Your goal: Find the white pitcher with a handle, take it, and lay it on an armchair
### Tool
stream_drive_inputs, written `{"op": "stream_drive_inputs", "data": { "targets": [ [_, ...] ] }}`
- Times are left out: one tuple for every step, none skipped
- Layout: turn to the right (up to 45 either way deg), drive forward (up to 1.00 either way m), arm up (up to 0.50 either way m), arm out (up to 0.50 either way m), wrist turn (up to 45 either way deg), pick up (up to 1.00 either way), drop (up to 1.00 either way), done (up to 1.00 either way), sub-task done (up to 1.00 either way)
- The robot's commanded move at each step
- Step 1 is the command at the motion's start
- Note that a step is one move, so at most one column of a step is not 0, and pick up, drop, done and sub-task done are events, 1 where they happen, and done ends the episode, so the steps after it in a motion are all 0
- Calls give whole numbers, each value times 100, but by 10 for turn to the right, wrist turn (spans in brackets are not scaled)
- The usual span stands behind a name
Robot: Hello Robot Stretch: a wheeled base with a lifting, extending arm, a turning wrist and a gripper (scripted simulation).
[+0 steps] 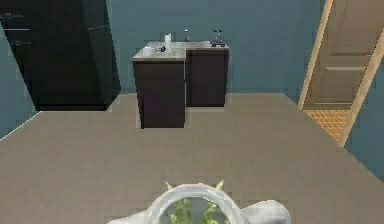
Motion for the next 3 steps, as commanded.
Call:
{"op": "stream_drive_inputs", "data": {
  "targets": [
    [-30,0,0,0,0,0,0,0,0],
    [0,40,0,0,0,0,0,0,0],
    [390,0,0,0,0,0,0,0,0]
  ]
}}
